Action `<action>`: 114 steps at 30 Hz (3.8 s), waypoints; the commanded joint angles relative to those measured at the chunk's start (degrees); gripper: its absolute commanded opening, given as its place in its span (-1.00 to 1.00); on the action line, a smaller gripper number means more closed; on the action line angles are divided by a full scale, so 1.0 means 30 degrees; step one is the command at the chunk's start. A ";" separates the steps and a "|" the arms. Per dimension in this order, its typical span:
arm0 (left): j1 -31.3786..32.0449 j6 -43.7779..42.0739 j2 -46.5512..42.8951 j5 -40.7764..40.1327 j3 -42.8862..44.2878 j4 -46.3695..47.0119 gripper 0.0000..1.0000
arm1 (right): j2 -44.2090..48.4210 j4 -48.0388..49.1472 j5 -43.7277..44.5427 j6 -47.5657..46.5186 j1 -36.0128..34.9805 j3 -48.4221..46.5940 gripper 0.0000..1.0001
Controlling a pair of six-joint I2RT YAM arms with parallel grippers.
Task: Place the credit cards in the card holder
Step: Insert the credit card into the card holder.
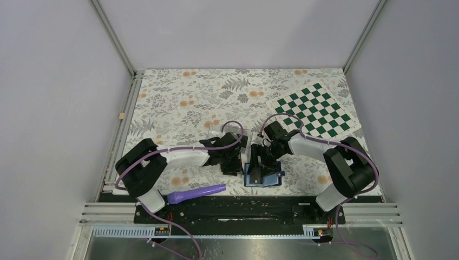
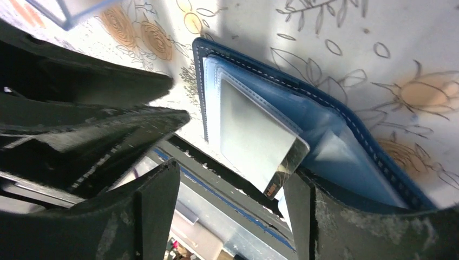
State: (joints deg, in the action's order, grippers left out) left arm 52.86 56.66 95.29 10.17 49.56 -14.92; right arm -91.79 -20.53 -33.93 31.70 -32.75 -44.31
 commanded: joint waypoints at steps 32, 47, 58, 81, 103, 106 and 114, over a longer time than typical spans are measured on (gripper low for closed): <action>0.0002 0.0496 -0.1709 0.1833 -0.0870 0.3745 -0.12 | 0.2436 -0.2324 0.2022 -0.1520 -0.0244 -0.0272 0.07; -0.0016 0.0630 -0.0095 0.2395 -0.0682 0.4534 -0.23 | 0.0521 -0.2362 0.3395 -0.2667 -0.0225 0.0328 -0.74; -0.0001 0.0233 0.0524 0.2108 -0.0402 0.4300 -0.29 | -0.0174 -0.1798 0.3198 -0.2513 -0.0241 0.0658 -0.95; 0.0586 -0.0108 0.0153 0.2473 0.0516 0.4788 -0.69 | 0.0396 -0.1762 0.2506 -0.2126 -0.0243 0.0449 -0.93; 0.0544 -0.2875 0.0136 -0.1947 0.5052 -0.6952 -1.00 | 0.4615 -0.3859 0.4222 -0.2296 -0.0211 -0.1010 -0.52; 0.0576 -0.3152 0.0595 -0.2432 0.6461 -0.8649 -1.00 | 0.4458 -0.3827 0.4222 -0.2335 -0.0215 -0.1003 -0.51; 0.0847 -0.1765 0.1403 0.1678 0.6240 -0.3822 -0.33 | 0.3595 -0.3041 0.4172 -0.2311 -0.0190 -0.0203 -0.66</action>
State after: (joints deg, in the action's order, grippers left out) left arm 54.57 49.50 98.28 9.02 67.59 -33.82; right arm -79.96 -30.35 -22.92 25.41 -33.01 -45.45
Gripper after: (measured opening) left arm 0.233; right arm 0.174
